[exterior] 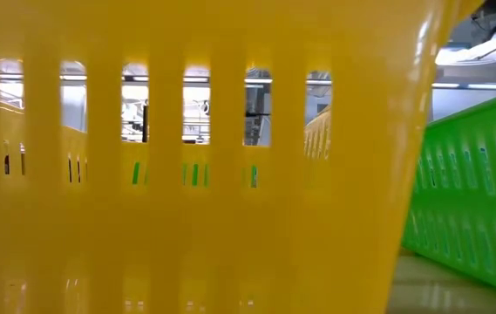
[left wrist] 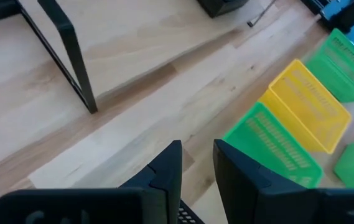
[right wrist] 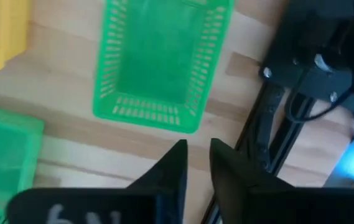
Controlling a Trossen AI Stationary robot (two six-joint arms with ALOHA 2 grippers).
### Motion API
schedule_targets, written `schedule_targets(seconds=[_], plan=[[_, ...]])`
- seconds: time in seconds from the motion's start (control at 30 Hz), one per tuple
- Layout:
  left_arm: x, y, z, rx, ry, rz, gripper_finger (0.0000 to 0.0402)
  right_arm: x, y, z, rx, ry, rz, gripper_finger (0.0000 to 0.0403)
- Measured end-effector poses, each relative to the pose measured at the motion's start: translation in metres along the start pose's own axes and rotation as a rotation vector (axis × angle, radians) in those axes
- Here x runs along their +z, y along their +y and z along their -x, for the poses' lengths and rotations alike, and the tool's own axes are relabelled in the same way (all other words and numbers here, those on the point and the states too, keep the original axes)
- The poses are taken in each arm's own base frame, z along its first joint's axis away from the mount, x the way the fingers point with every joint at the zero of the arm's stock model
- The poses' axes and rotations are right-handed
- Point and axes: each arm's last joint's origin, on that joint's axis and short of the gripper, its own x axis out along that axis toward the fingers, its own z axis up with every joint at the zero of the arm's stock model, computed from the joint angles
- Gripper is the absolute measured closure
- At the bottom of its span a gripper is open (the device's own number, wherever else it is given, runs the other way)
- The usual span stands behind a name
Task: Stack baskets on shelf by color
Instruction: Put the right green basket on top of the black basket on the shelf
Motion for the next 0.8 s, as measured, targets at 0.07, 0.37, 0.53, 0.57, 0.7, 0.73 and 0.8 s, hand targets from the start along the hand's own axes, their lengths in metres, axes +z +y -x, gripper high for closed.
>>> schedule_targets(seconds=[0.07,0.37,0.53,0.57,0.7,0.73,0.8], plan=[[0.0,0.0,0.0,-0.005,0.007,0.0,0.0324,0.0,-0.001,-0.007,-0.015,-0.001,-0.031,0.029],[0.0,0.0,0.0,-0.007,0.01,0.0,0.0324,0.005,-0.007,-0.046,-0.056,-0.014,-0.154,0.0214],[0.0,0.0,0.0,-0.008,0.01,0.0,0.0324,0.008,-0.015,-0.071,-0.019,-0.001,-0.2,0.0205],[0.0,0.0,0.0,-0.007,0.01,0.0,0.0324,0.009,-0.017,-0.075,-0.007,0.003,-0.203,0.0205],[0.0,0.0,0.0,-0.008,0.01,0.0,0.0324,0.01,-0.022,-0.09,0.03,0.018,-0.209,0.0212],[0.0,0.0,0.0,-0.008,0.01,0.0,0.0324,0.011,-0.023,-0.094,0.036,0.021,-0.213,0.0213],[0.0,0.0,0.0,-0.007,0.009,0.0,0.0324,0.012,-0.025,-0.101,0.054,0.028,-0.225,0.0214]])
